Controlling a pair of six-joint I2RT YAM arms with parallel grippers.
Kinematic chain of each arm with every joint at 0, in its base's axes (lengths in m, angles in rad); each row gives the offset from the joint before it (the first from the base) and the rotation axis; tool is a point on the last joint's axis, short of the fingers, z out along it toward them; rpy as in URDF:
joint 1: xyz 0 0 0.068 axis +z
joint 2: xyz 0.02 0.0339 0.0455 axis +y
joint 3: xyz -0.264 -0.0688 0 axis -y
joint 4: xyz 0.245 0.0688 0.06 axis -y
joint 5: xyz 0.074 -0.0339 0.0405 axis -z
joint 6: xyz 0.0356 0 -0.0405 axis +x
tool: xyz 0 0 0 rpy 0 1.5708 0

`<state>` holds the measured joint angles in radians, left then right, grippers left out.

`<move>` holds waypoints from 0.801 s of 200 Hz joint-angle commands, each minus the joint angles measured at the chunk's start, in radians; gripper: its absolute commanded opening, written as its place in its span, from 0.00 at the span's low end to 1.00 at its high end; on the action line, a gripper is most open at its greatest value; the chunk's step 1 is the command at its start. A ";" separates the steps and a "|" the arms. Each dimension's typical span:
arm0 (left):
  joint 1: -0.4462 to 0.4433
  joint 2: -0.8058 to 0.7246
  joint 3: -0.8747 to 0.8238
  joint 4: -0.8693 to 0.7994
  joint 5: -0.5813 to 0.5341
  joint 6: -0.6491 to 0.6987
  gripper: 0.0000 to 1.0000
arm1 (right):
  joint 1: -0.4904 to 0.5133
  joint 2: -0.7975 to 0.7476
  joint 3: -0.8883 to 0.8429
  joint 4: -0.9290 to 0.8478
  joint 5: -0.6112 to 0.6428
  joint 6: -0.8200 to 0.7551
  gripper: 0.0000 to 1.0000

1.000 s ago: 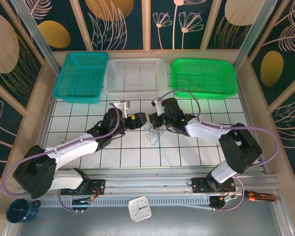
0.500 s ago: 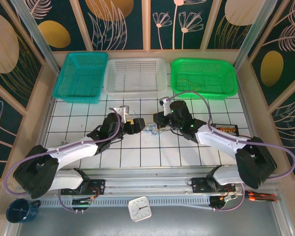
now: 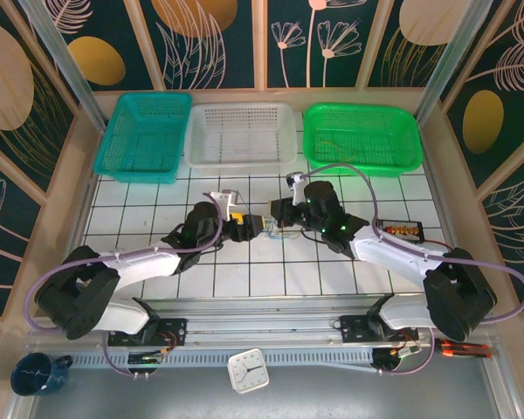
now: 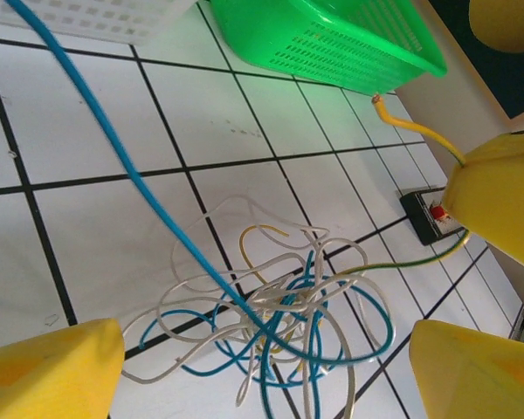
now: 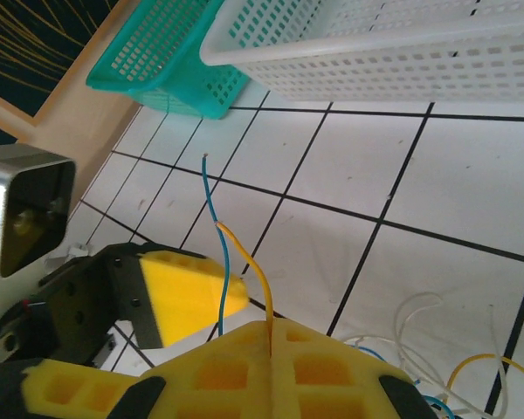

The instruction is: Untangle the cables

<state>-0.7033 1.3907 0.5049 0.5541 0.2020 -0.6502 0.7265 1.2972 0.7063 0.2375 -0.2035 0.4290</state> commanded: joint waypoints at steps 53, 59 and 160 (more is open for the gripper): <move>-0.028 0.121 0.031 0.127 0.019 0.035 0.80 | 0.056 0.014 0.061 0.075 0.009 0.074 0.00; -0.028 0.126 0.024 0.135 0.015 0.035 0.77 | 0.056 0.008 0.063 0.083 0.008 0.084 0.00; -0.028 0.181 -0.079 0.209 -0.016 0.033 0.48 | 0.046 -0.134 0.119 0.144 -0.002 0.202 0.00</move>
<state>-0.7277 1.5513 0.4469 0.7132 0.1978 -0.6209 0.7750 1.2125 0.7700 0.3107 -0.2039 0.5896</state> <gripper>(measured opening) 0.490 0.052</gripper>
